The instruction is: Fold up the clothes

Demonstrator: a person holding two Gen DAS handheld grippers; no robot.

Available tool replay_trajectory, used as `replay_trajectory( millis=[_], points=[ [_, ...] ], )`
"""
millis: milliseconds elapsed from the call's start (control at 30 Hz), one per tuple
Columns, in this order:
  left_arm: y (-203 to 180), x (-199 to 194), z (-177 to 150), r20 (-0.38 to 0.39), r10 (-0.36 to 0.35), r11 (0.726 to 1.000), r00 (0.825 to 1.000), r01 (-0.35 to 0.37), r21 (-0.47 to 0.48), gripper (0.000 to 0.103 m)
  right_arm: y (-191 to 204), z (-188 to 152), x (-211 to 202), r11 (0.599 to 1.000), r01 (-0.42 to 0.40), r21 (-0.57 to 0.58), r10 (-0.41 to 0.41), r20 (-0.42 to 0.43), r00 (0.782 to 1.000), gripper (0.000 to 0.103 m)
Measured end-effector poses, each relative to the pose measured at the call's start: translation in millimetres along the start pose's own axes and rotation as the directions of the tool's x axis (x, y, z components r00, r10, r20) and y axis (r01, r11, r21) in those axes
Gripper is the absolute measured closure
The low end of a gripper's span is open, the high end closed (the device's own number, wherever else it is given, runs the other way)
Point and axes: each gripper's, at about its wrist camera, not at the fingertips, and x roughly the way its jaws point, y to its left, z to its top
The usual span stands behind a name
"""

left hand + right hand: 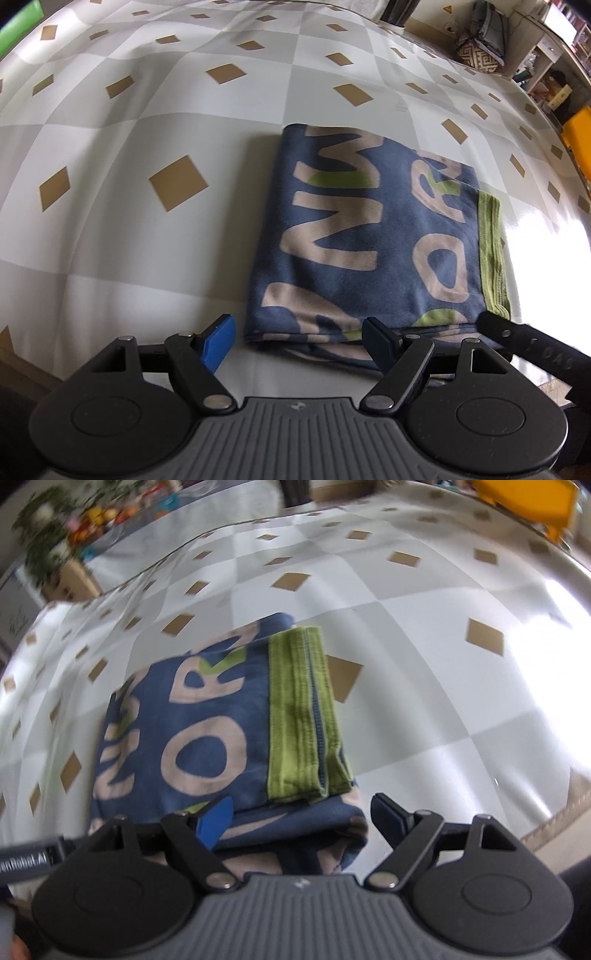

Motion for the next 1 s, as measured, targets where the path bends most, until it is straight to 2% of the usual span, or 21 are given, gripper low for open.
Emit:
replay_trajectory(
  millis=[400,533,733,800,1000],
  points=[
    [14,8,0,-0.011,-0.01,0.997,1.0,0.009,-0.076,0.027,1,0,2,0.999,0.035,-0.001,-0.035,0.029,0.999,0.022],
    [17,15,0,-0.03,0.015,0.996,0.999,-0.018,-0.087,0.027,4,-2,7,0.997,0.064,-0.031,-0.063,0.034,0.997,0.022],
    [16,17,-2,-0.024,0.048,0.997,0.999,-0.049,-0.067,0.024,13,-8,15,0.988,0.113,-0.109,-0.113,0.01,0.994,0.021],
    [15,18,-3,-0.024,0.068,0.996,0.997,-0.069,-0.049,0.021,14,-10,19,0.986,0.12,-0.116,-0.123,-0.019,0.992,0.02],
    [12,20,-5,-0.021,0.1,0.995,0.995,-0.1,0.002,0.02,15,-12,18,0.984,0.122,-0.127,-0.126,-0.021,0.992,0.02]
  ],
)
